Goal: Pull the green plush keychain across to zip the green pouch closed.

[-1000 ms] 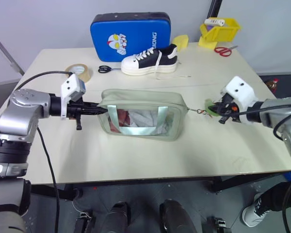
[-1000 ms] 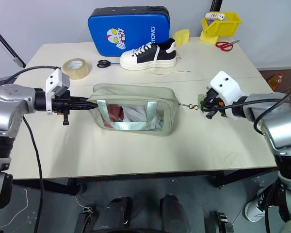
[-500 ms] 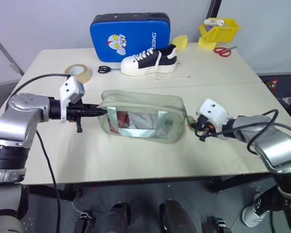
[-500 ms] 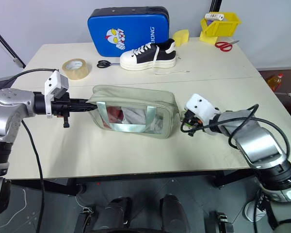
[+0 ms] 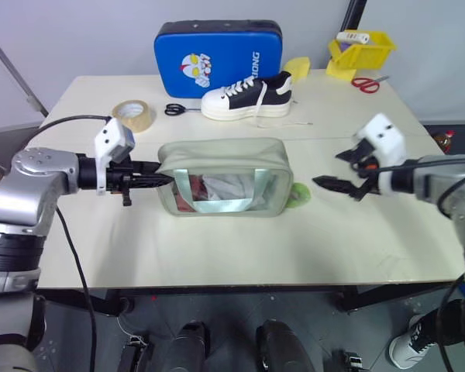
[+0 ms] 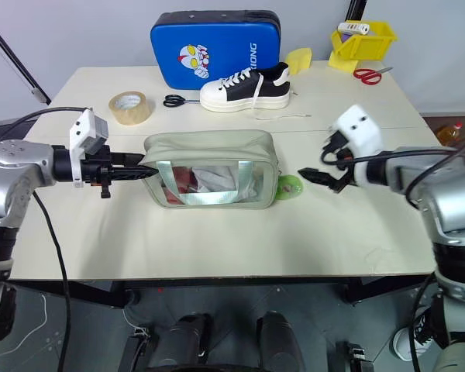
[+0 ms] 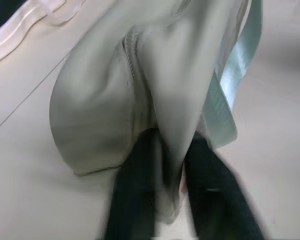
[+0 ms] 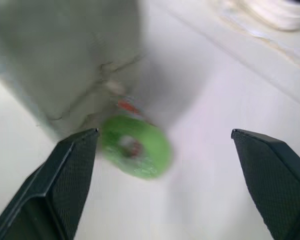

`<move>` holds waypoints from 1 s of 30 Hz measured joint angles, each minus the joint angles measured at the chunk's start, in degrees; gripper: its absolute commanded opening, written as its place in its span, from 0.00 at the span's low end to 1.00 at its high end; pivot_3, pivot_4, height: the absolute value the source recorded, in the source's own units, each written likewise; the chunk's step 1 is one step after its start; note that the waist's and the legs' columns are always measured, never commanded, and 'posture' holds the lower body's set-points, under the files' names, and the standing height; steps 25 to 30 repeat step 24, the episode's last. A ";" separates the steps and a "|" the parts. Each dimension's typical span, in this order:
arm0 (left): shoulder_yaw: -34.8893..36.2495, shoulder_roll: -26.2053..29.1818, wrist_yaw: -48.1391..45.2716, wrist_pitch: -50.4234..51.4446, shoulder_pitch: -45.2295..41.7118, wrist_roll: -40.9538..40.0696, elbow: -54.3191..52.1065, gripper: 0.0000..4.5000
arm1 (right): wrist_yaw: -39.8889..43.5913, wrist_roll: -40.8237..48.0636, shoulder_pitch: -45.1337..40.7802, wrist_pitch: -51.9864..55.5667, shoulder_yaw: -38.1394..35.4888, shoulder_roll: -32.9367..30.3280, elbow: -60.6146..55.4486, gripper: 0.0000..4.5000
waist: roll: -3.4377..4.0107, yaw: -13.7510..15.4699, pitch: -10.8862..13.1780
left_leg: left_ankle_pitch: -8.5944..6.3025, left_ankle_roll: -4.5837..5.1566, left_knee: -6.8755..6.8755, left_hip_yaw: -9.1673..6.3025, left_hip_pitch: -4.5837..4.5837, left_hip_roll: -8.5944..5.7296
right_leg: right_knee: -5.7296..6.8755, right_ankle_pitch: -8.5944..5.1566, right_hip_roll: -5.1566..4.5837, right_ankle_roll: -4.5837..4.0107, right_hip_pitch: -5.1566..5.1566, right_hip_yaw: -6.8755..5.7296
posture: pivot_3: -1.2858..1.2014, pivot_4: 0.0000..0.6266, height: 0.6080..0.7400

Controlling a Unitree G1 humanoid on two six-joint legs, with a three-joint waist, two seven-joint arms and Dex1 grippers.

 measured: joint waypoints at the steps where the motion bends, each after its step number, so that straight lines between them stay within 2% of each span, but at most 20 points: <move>1: 0.23 0.39 -0.63 0.04 -0.18 -0.30 0.03 0.65 | 0.62 0.76 0.00 -0.04 -0.95 -0.23 0.03 1.00 | 0.00 -0.11 0.00 | 0.00 0.00 -0.01 0.01 0.01 0.01 | 0.00 0.00 0.02 0.00 0.00 0.00 | 0.52 0.24 1.00; 4: 0.89 1.85 -3.06 -0.12 -2.09 -1.90 0.28 0.99 | 2.54 3.67 -0.03 -0.24 -2.32 -0.20 -0.82 1.00 | 0.00 -0.27 0.00 | 0.00 0.00 -0.01 0.02 0.02 0.02 | 0.01 0.00 0.05 0.00 -0.01 0.00 | 0.52 0.24 1.00; 10: 4.71 6.62 -7.07 -0.54 -2.75 -3.71 1.18 0.99 | 5.49 7.99 0.81 -4.46 -4.28 0.54 -2.16 1.00 | 0.01 -0.07 0.00 | 0.00 0.00 -0.01 0.03 0.01 0.02 | 0.00 0.00 0.01 0.00 0.00 0.00 | 0.52 0.24 1.00; 13: 7.50 8.31 -7.52 -0.45 0.18 -4.56 1.27 0.99 | 7.83 10.15 2.29 -7.19 -6.25 0.32 -4.06 1.00 | 0.01 -0.05 0.01 | 0.00 0.01 -0.01 0.03 0.01 0.02 | -0.01 0.00 0.00 0.00 0.01 0.00 | 0.52 0.24 1.00; 19: 11.51 9.17 -4.75 2.85 8.04 -6.33 -1.99 0.99 | 13.87 11.40 7.22 -13.62 -8.02 -3.46 -7.00 1.00 | 0.01 -0.03 0.01 | -0.01 0.02 -0.01 0.02 0.02 0.19 | -0.03 0.00 -0.01 0.00 0.04 0.00 | 0.52 0.24 1.00; 24: 13.26 8.88 -1.10 4.48 12.82 -7.50 -6.14 0.99 | 15.82 8.74 9.45 -19.03 -5.17 -4.12 -6.00 1.00 | 0.01 -0.07 0.01 | -0.01 0.02 0.00 0.08 0.07 0.30 | -0.04 0.02 0.03 -0.03 0.08 0.00 | 0.52 0.24 1.00; 30: 13.26 8.88 -1.10 4.48 12.82 -7.50 -6.14 0.99 | 15.82 8.74 9.45 -19.03 -5.17 -4.12 -6.00 1.00 | 0.01 -0.07 0.01 | -0.01 0.02 0.00 0.08 0.07 0.30 | -0.04 0.02 0.03 -0.03 0.08 0.00 | 0.52 0.24 1.00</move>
